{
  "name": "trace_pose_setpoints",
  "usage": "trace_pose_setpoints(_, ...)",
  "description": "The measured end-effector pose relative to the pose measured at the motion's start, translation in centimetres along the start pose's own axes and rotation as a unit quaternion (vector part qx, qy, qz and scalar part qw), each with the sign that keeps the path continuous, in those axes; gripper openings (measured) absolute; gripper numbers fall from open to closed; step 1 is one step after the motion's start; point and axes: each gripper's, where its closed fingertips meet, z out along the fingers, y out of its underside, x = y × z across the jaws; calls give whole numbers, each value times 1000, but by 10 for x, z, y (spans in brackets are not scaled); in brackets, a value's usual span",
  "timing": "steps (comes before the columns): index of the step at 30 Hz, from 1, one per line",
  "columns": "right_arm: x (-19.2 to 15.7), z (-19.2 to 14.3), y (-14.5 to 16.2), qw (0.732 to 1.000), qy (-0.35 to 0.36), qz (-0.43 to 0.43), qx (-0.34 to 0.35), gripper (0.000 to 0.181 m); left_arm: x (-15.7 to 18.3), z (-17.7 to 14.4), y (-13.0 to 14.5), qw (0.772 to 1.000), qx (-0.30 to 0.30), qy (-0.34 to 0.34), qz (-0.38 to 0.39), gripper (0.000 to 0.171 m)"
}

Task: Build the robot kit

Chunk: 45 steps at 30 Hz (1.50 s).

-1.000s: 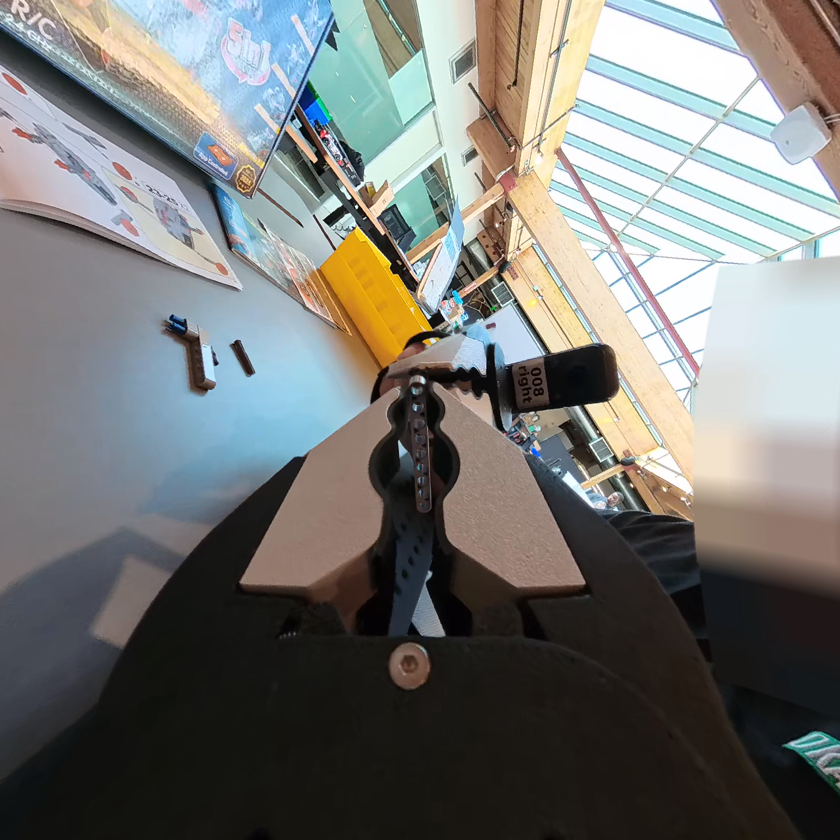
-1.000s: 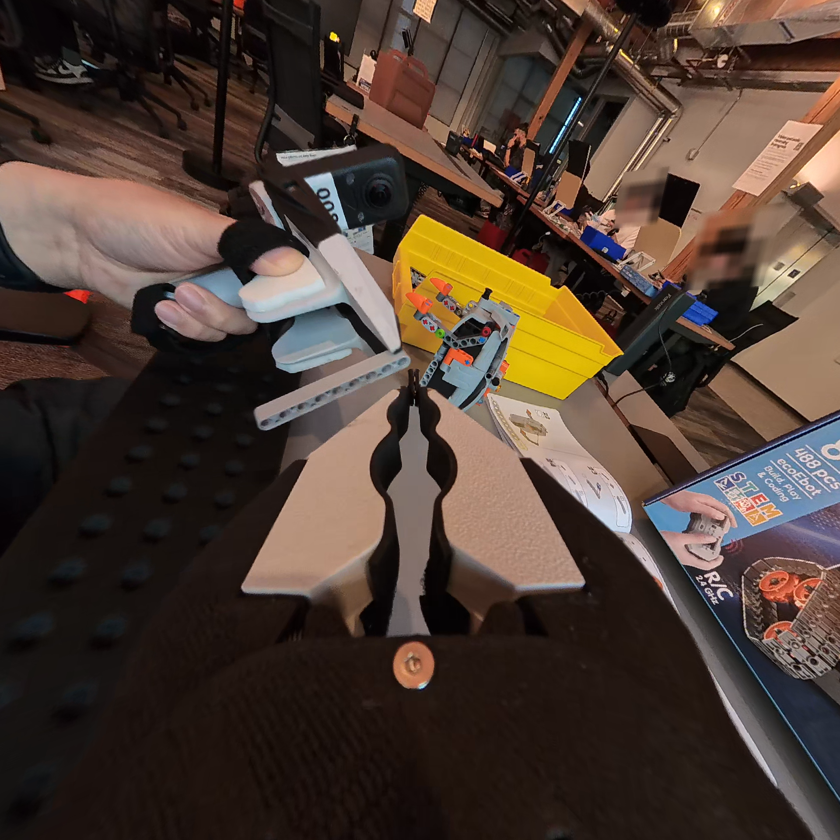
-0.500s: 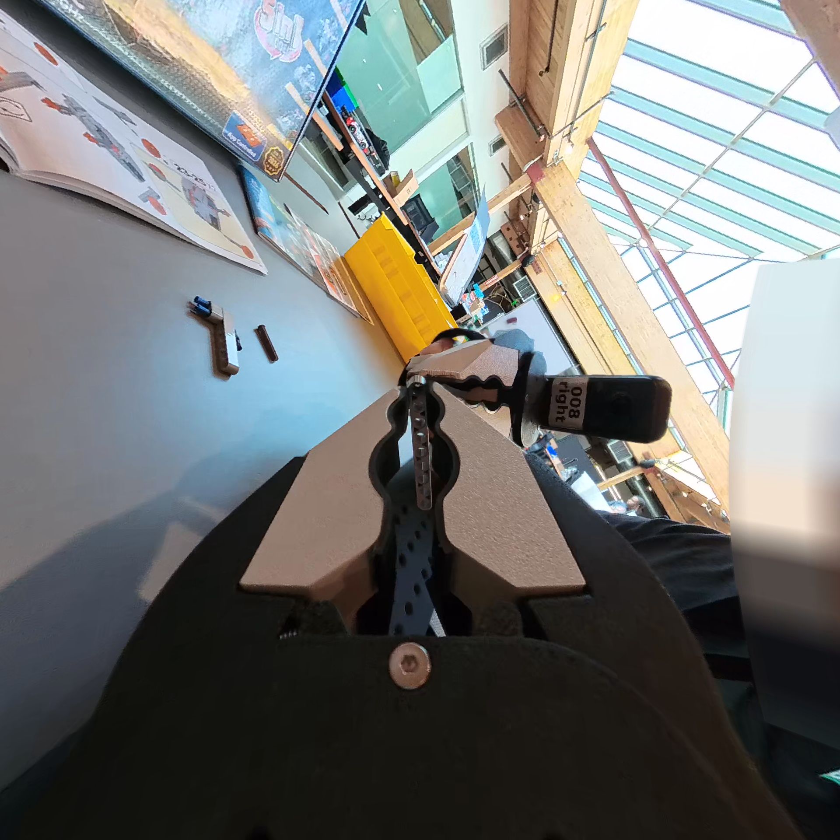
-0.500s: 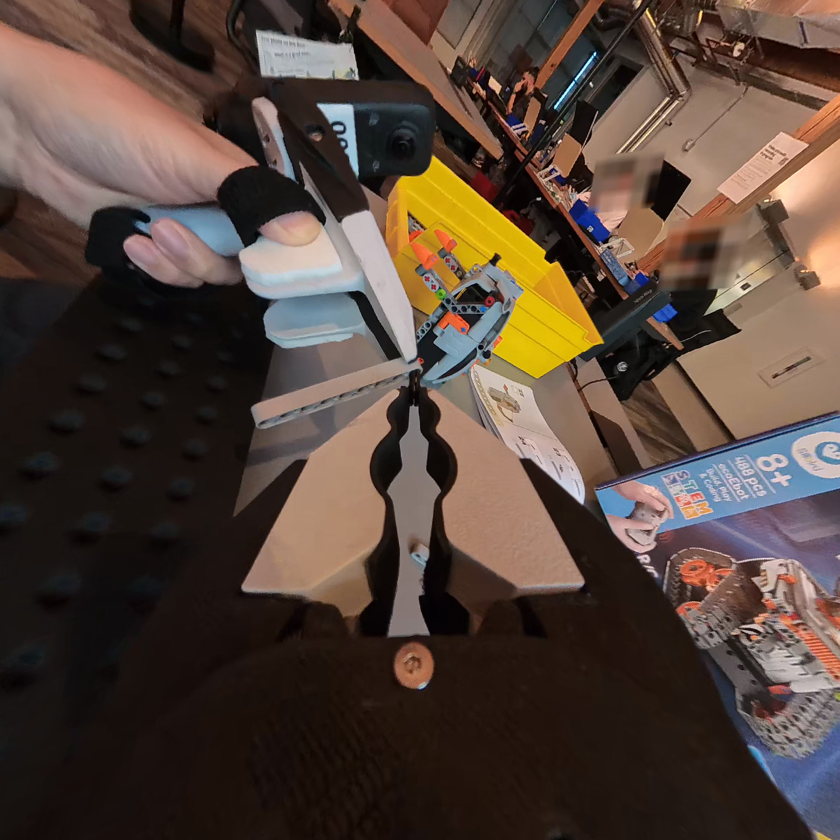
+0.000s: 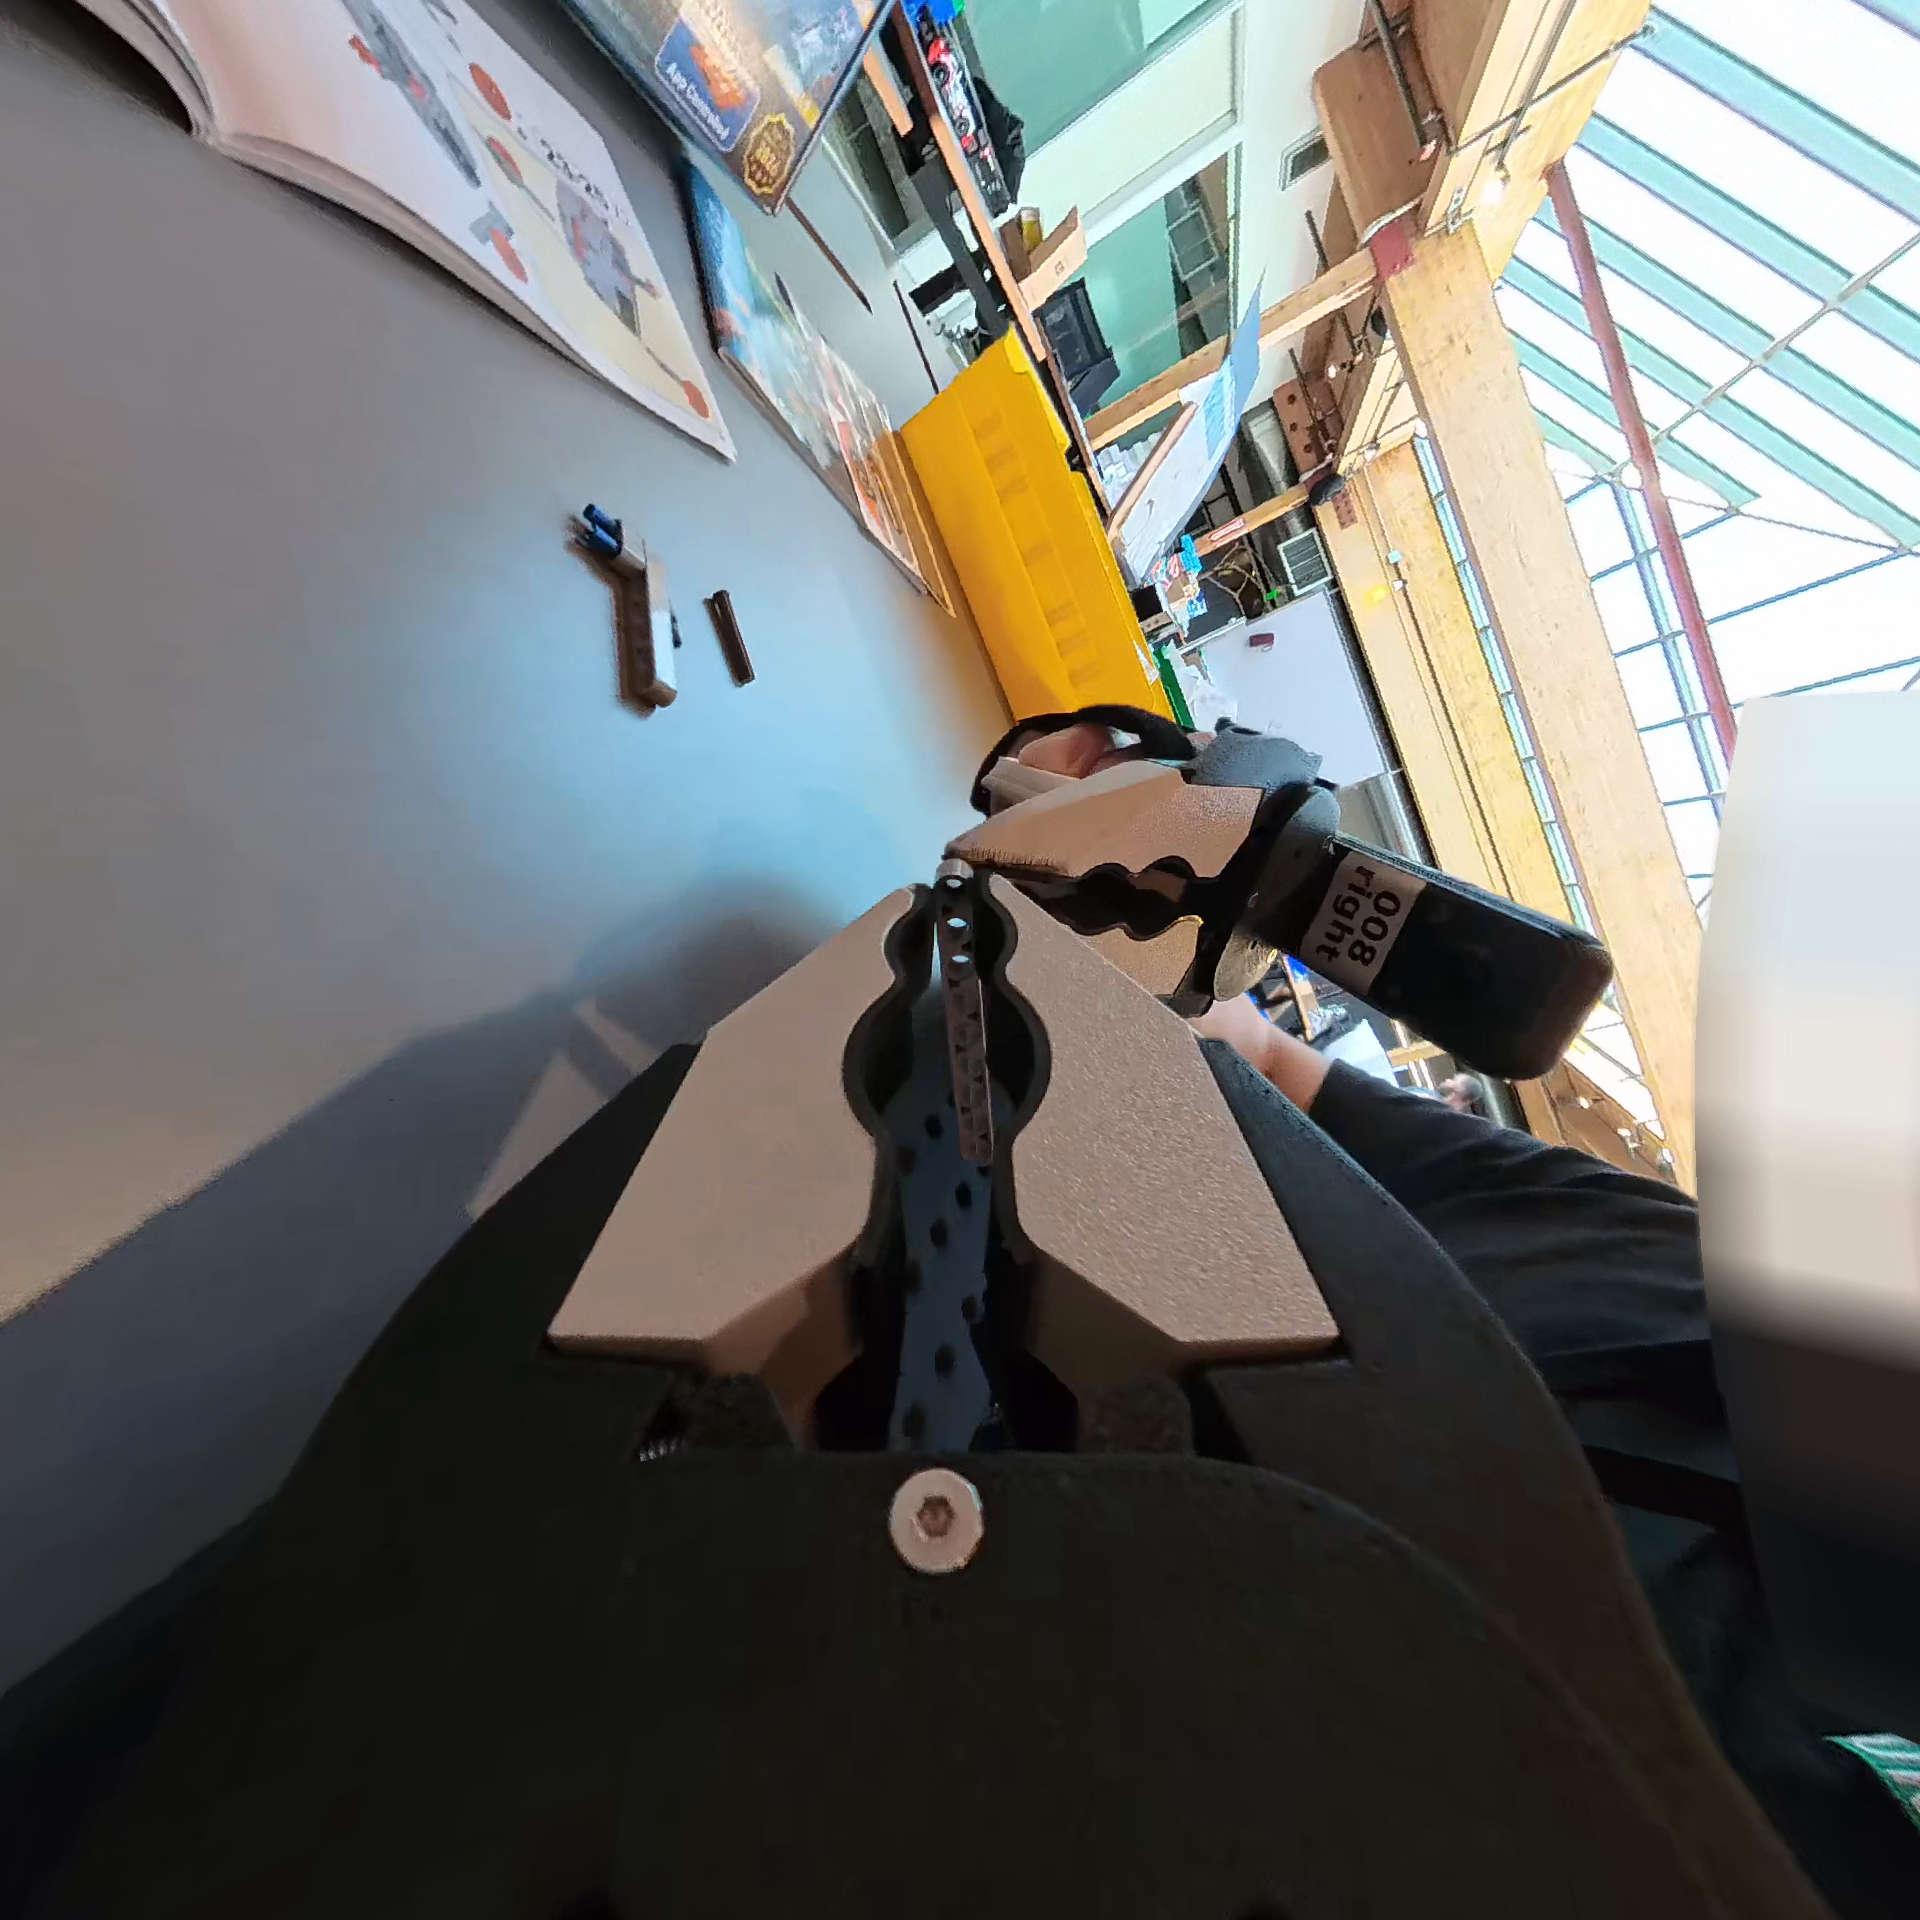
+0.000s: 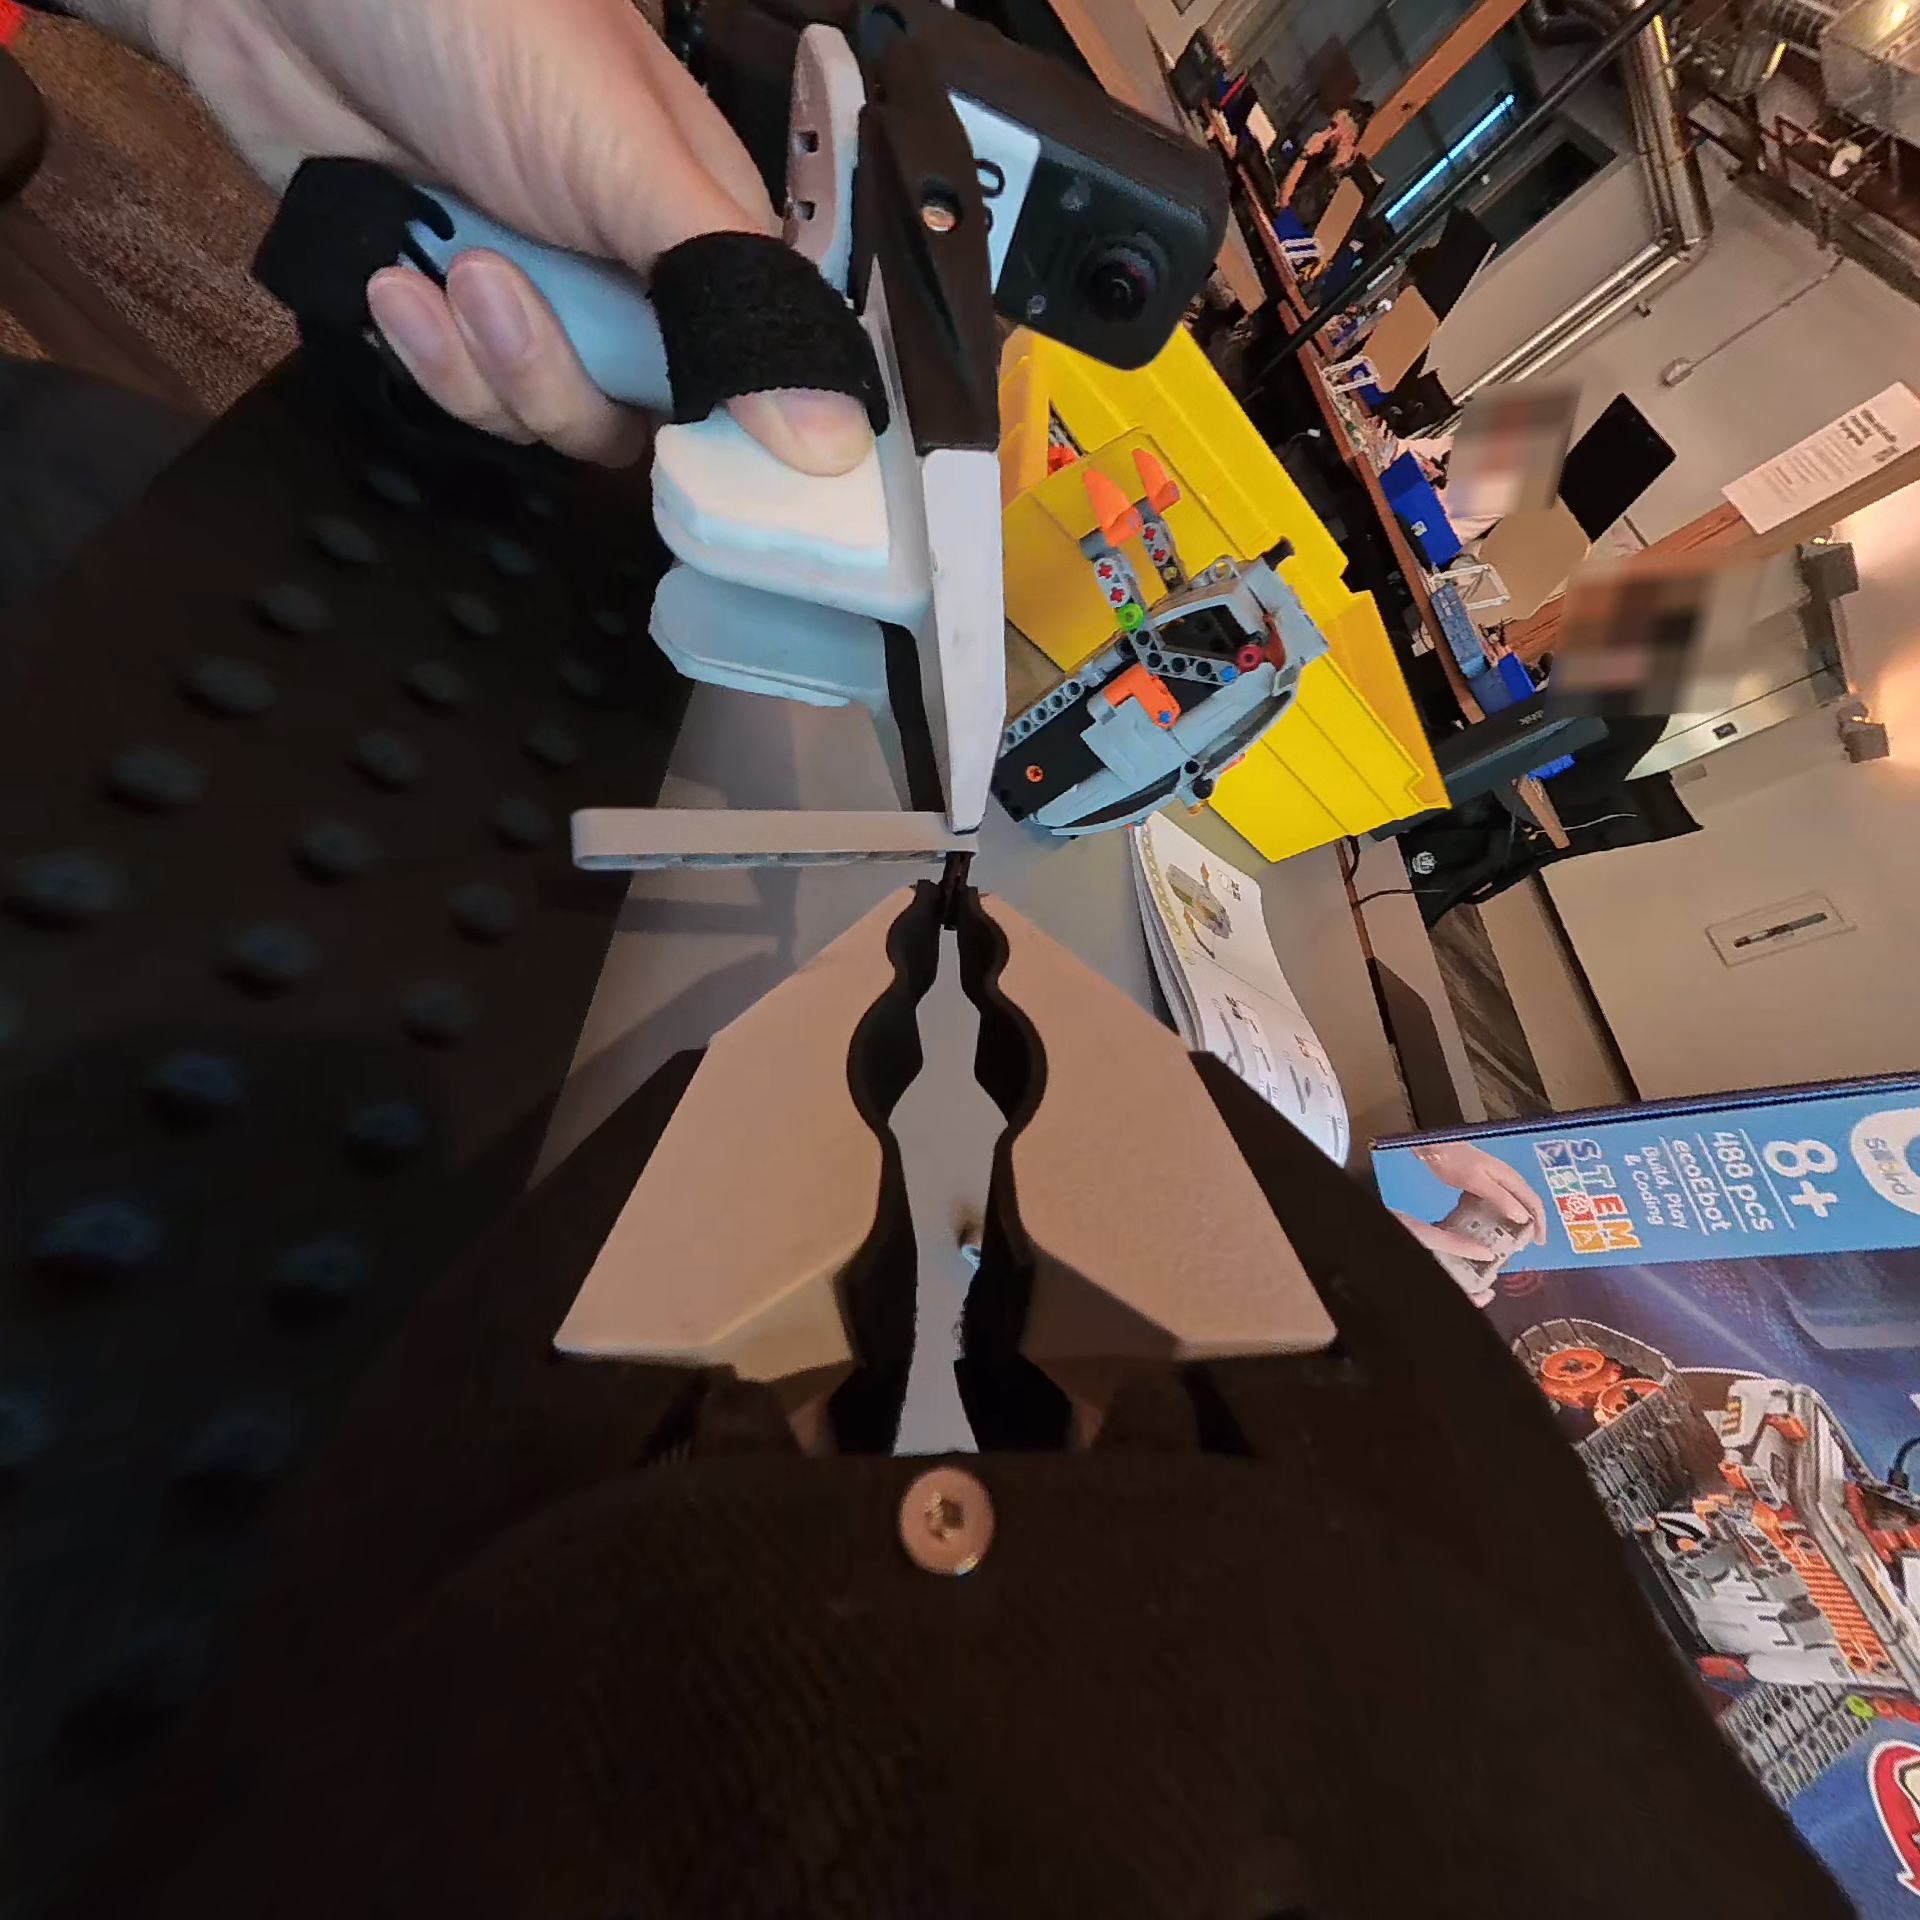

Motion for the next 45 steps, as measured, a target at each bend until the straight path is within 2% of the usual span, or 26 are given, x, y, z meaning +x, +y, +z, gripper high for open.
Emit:
trace_pose_setpoints(9, -19, 9, 4, 999, -34, -18, -5, 0, -17, -7, 12, 999, -28, -6, -37, 5)
trace_pose_setpoints(16, -34, 8, -12, 996, -75, -22, 48, 0, -19, -5, 26, 996, -73, -2, -46, 5)
trace_pose_setpoints(19, -44, 15, -7, 994, -86, -58, 25, 0, -23, 2, 29, 995, -85, -27, -32, 5)
trace_pose_setpoints(23, -32, 8, 3, 995, -95, -7, 20, 0, -28, 6, 24, 996, -75, -49, -20, 5)
trace_pose_setpoints(26, -18, -1, 30, 990, -117, 79, -17, 0, -26, 4, 21, 997, -64, -40, -21, 6)
trace_pose_setpoints(28, -7, -8, 38, 982, -126, 140, -10, 0, -25, -1, 18, 998, -50, -35, -21, 5)
trace_pose_setpoints(30, -1, -11, 30, 975, -134, 179, 13, 0, -25, -6, 13, 999, -32, -33, -17, 5)
trace_pose_setpoints(33, -15, -15, 1, 963, -177, 190, 69, 5, -9, -14, 6, 999, -11, 25, -26, 5)
trace_pose_setpoints(36, -45, -10, -5, 948, -251, 185, 69, 12, 15, -30, 1, 996, 8, 86, -26, 5)
trace_pose_setpoints(40, -67, 3, -17, 931, -336, 116, 79, 21, 31, -53, 6, 996, 1, 89, -1, 5)
trace_pose_setpoints(42, -68, 15, -16, 928, -361, 61, 70, 17, 33, -63, 6, 996, 3, 84, 3, 5)
trace_pose_setpoints(45, -77, 19, -16, 894, -438, 72, 53, 13, 36, -74, 5, 996, 18, 82, 1, 5)
